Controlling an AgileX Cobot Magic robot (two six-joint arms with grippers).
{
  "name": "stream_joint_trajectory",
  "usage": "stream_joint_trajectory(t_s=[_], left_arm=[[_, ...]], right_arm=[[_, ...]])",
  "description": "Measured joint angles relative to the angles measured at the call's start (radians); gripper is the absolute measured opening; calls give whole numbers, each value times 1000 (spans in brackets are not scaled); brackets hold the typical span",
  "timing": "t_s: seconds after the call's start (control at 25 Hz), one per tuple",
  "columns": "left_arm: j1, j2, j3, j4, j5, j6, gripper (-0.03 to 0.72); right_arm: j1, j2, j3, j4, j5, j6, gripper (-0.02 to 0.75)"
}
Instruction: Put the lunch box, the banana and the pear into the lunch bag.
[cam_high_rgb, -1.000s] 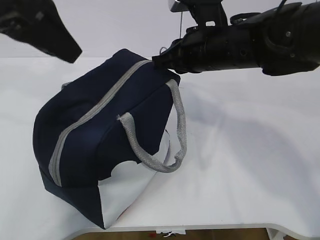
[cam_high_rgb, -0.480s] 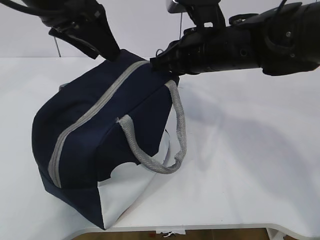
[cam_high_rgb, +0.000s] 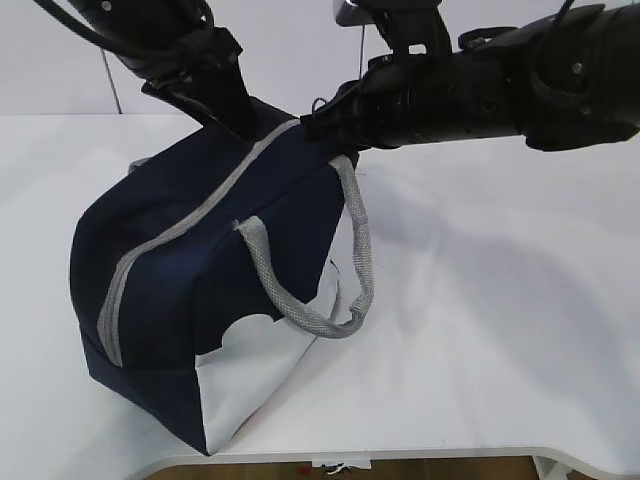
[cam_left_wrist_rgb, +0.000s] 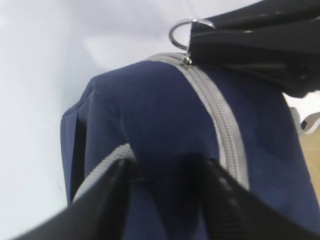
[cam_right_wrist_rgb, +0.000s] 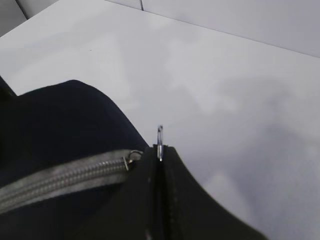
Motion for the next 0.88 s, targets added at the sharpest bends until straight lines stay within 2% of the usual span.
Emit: stream_joint_trajectory(t_s=[0.16, 0.24, 0.48, 0.76, 0.88], left_arm=[[0, 8, 0, 0, 0, 40, 74], [0, 8, 0, 0, 12, 75, 21], [0, 8, 0, 10, 33, 215, 6], [0, -45, 0, 68, 45, 253, 4], [0, -63, 0, 68, 48, 256, 4]], right_arm=[[0, 0, 0, 0, 0, 0, -10], [0, 0, 0, 0, 0, 0, -10], [0, 0, 0, 0, 0, 1, -10], [-6, 0, -2, 0, 19, 15, -10], [-39, 4, -2, 0, 2, 80, -10]])
